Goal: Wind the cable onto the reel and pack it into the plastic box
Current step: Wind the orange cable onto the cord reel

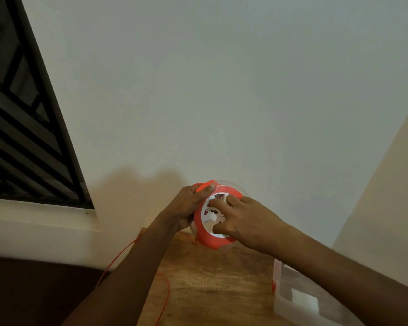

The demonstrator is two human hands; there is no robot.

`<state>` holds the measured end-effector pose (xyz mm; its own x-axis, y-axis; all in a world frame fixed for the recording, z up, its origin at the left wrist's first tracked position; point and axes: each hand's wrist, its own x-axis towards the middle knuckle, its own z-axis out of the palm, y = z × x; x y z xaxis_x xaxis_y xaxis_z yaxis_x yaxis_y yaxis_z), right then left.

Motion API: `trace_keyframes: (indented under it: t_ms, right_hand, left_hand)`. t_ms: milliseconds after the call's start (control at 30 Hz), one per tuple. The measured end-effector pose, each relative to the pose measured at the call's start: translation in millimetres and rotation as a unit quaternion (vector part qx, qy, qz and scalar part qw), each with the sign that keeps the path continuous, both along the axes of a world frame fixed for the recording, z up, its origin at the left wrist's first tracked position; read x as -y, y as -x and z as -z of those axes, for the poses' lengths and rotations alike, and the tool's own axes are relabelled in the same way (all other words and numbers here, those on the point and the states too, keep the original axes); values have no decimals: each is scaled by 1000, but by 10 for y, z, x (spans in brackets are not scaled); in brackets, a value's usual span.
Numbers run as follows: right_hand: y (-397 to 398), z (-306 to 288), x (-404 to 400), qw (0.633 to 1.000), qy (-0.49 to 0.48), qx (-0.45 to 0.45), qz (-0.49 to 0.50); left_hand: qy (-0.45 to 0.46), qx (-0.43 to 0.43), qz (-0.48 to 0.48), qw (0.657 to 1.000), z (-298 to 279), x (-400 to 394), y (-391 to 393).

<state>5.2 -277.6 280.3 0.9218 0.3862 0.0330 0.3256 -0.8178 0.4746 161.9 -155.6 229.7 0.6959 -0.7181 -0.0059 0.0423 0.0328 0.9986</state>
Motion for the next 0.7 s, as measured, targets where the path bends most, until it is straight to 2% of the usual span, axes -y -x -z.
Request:
trace_keyframes:
  t_ms: [200,433,567,700]
  right_hand:
    - [-32,-3,-36,999,5,35,40]
    - [-82,-49,-79,994,92,-17,48]
    - [-113,-11,-118,989,141,-8,44]
    - [-167,-8,-102,993,20,47,104]
  left_hand:
    - [1,2,-14,1000,21,-18,-15]
    - [-2,7,6,1000,-8,-39,39]
    - [-14,8,-2,1000,6,-33,60]
    - [25,-18,-28,999,-12,-75,29]
